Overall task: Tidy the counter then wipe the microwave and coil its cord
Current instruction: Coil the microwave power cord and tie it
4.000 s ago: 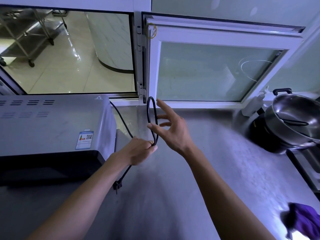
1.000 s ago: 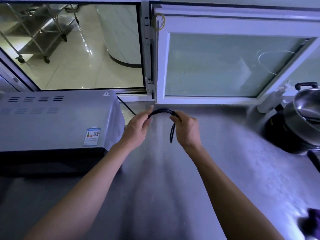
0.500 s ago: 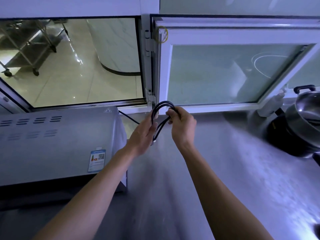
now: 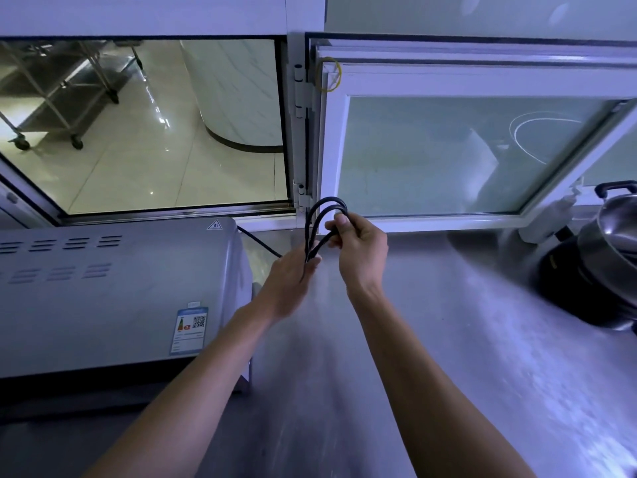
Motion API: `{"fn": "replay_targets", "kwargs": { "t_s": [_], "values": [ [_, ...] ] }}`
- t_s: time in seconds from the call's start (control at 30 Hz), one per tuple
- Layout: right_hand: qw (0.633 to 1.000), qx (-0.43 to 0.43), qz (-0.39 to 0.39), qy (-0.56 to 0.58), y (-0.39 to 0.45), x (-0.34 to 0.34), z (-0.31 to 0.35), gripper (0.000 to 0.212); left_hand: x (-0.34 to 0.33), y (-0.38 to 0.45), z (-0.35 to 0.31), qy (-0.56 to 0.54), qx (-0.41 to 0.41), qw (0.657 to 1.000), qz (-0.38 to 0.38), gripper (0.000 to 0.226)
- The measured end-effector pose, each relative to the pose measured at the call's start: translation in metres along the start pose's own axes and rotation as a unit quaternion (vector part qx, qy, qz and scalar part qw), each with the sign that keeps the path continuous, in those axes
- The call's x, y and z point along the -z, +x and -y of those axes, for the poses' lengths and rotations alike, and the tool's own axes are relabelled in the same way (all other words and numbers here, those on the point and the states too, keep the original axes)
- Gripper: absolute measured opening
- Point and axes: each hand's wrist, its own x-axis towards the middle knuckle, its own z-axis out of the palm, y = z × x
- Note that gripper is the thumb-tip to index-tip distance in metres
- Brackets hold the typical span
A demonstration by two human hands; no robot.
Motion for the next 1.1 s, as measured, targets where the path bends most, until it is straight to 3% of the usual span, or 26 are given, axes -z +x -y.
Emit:
{"fn": "replay_targets", "kwargs": {
  "t_s": [0.1, 0.23, 0.7, 1.1],
  "values": [
    [0.999, -0.022, 0.007, 0.032, 0.003, 0.0, 0.002, 0.021, 0.0, 0.003, -0.002, 0.023, 0.004, 0.999, -0.026, 0.019],
    [0.998, -0.041, 0.032, 0.026, 0.006, 0.003, 0.0, 0.018, 0.002, 0.005, 0.0, 0.009, 0.043, 0.999, -0.029, 0.027],
    [0.998, -0.017, 0.043, -0.051, 0.007, 0.001, 0.003, 0.034, 0.025, 0.0, -0.015, -0.026, 0.113, 0.993, 0.031, 0.029],
    [0.994, 0.066, 0.077, -0.048, 0.026, -0.014, 0.038, 0.007, 0.059, 0.027, -0.022, -0.082, 0.097, 0.992, 0.012, 0.032]
  ]
}}
